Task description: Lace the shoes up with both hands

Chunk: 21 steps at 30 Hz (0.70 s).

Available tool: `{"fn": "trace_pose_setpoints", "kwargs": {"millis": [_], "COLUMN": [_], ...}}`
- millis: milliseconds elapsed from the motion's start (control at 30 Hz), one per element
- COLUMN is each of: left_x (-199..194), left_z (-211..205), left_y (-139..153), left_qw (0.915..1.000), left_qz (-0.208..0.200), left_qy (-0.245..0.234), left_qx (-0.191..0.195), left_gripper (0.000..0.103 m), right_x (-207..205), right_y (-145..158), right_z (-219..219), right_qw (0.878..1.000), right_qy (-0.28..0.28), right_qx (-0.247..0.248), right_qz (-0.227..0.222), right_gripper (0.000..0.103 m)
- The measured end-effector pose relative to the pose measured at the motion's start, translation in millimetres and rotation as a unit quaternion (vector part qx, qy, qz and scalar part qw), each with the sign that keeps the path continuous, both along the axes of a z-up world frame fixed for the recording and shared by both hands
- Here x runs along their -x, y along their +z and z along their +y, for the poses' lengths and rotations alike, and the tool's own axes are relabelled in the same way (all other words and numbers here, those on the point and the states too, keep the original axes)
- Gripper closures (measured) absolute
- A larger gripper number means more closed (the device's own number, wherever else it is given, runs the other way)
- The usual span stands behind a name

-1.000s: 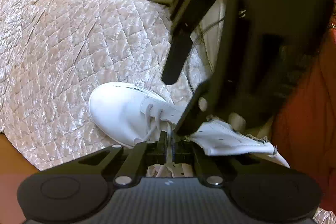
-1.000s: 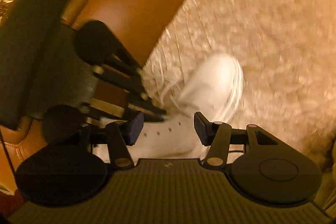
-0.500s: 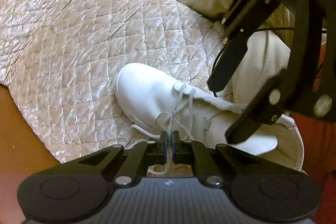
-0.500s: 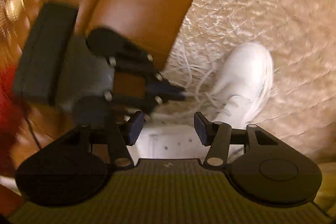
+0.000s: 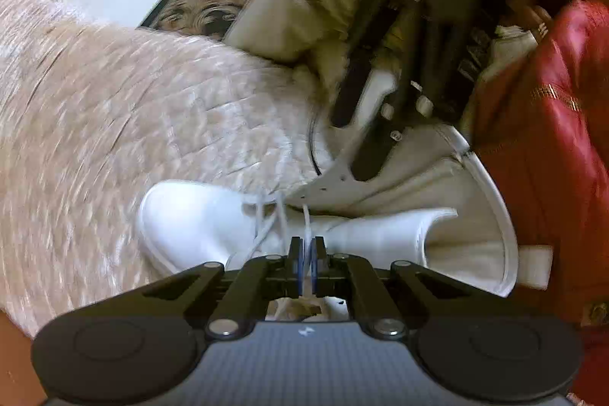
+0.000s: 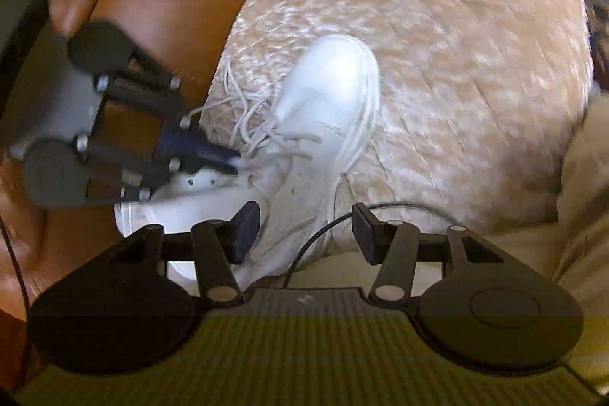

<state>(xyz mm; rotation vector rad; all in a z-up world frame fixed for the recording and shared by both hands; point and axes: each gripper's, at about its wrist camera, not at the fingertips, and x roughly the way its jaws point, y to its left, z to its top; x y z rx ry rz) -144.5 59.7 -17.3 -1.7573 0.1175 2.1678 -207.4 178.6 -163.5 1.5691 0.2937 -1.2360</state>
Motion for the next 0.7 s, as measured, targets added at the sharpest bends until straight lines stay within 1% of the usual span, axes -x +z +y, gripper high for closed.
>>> {"fn": "trace_pose_setpoints", "kwargs": {"millis": [33,67,167,333,433,500,700], "left_x": [4,8,22,29,22,17,21], "left_z": [4,6,11,9,4,3,6], "left_y": [-2,-4,-10,-15,-13,-12,-11], "left_qw": [0.9999,0.9996,0.9985,0.9989,0.9993,0.9994,0.9992], "left_qz": [-0.003,-0.007,-0.022,-0.035,-0.036,-0.029,-0.026], "left_qy": [-0.015,-0.027,-0.048,-0.028,0.002,0.021,0.028], "left_qx": [0.003,0.005,0.013,0.011,0.002,0.0,0.001], "left_gripper": [0.099,0.1,0.1,0.1,0.1,0.1,0.1], "right_x": [2,4,9,16,19,19,19], "right_y": [-4,-7,-15,-22,-27,-28,-30], "right_z": [3,6,15,30,34,35,35], "right_qw": [1.0,1.0,0.999,0.997,0.995,0.995,0.995], "right_qy": [-0.007,-0.015,-0.036,-0.063,-0.072,-0.072,-0.068], "right_qx": [0.001,0.002,0.007,0.015,0.018,0.02,0.028], "right_qz": [-0.004,-0.007,-0.024,-0.048,-0.06,-0.065,-0.07], "right_gripper": [0.035,0.031,0.028,0.027,0.027,0.027,0.027]}}
